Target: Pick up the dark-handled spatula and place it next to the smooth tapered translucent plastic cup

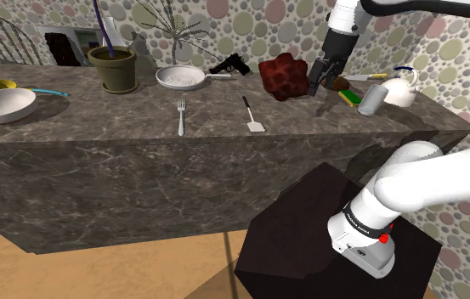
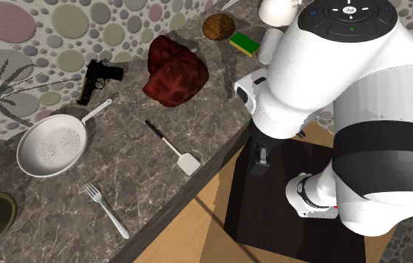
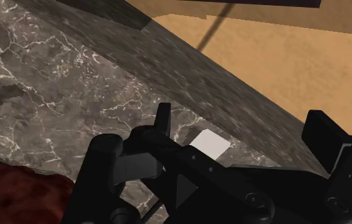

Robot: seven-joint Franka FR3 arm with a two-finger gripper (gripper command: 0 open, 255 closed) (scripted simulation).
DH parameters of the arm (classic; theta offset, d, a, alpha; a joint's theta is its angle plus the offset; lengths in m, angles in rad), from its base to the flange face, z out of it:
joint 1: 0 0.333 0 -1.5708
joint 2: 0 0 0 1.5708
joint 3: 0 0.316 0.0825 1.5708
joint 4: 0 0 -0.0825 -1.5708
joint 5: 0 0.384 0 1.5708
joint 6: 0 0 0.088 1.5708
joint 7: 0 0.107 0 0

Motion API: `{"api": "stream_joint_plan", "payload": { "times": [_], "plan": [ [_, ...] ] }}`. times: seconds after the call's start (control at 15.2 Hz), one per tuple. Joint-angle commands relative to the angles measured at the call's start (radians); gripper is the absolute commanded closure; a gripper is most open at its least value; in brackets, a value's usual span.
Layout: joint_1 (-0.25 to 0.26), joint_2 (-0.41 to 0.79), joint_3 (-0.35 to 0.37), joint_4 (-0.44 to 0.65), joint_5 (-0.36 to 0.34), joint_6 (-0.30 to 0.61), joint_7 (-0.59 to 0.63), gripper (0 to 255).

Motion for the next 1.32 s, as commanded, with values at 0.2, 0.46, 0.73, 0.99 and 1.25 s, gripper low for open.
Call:
{"api": "stream_joint_plan", "payload": {
  "times": [0.2, 0.46, 0.73, 0.99, 1.25],
  "plan": [
    [-0.013, 0.086, 0.022, -0.01, 0.011, 0.105, 0.063, 0],
    [-0.032, 0.214, 0.047, -0.001, 0.018, 0.237, 0.146, 0],
    [-0.053, 0.355, 0.068, 0.031, 0.017, 0.356, 0.229, 0],
    [-0.073, 0.502, 0.082, 0.086, 0.006, 0.459, 0.313, 0],
    [-0.09, 0.651, 0.088, 0.161, -0.014, 0.542, 0.397, 0]
  ]
}}
